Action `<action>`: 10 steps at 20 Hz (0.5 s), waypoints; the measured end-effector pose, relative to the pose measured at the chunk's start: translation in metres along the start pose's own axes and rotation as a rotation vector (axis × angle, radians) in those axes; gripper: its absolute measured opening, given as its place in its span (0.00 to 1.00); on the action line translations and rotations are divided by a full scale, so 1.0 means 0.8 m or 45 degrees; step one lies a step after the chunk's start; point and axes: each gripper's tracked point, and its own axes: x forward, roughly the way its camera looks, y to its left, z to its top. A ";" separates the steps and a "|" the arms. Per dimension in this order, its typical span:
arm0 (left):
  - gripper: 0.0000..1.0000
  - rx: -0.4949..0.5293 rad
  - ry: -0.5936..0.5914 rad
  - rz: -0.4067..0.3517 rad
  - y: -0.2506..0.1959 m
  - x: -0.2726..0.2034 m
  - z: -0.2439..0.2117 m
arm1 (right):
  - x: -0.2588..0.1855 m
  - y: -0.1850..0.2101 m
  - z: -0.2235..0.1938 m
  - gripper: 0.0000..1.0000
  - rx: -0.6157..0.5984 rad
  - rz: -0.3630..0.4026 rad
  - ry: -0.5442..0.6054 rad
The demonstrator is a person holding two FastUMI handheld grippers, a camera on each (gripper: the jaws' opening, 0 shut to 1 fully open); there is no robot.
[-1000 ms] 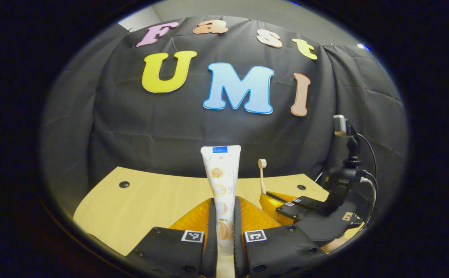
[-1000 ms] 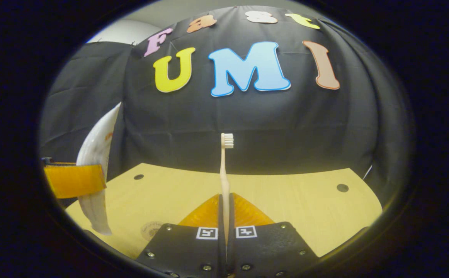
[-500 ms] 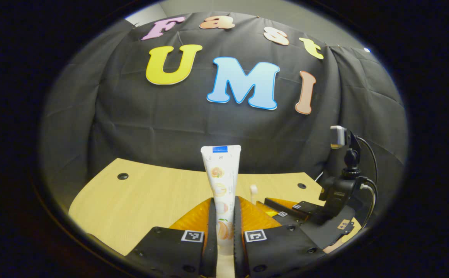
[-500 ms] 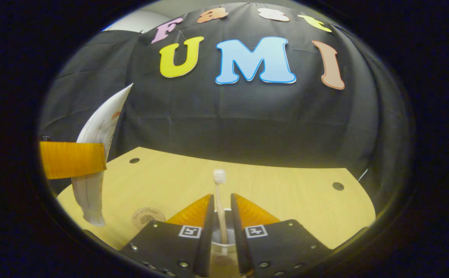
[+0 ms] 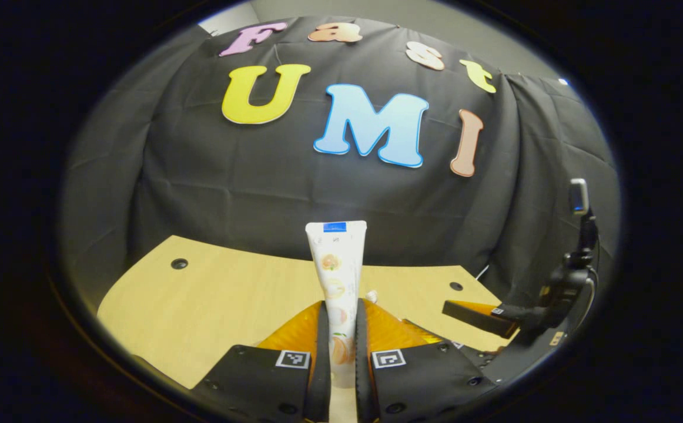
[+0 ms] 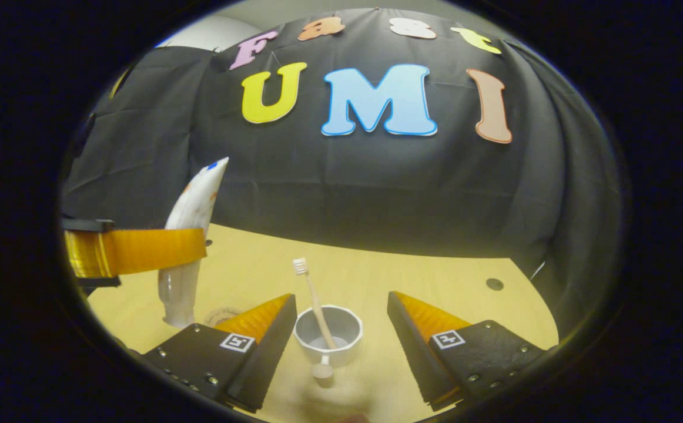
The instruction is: Put the toothbrush and toothpaste on the desktop into the cup, then pick up the cup and place it on the coaster on the desktop.
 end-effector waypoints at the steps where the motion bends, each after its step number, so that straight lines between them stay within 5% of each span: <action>1: 0.24 -0.009 -0.008 -0.018 -0.004 0.005 0.000 | -0.008 -0.007 0.006 0.94 0.009 -0.015 -0.015; 10: 0.24 -0.095 -0.158 -0.253 -0.065 0.066 0.004 | -0.055 -0.077 0.025 0.93 0.065 -0.169 -0.018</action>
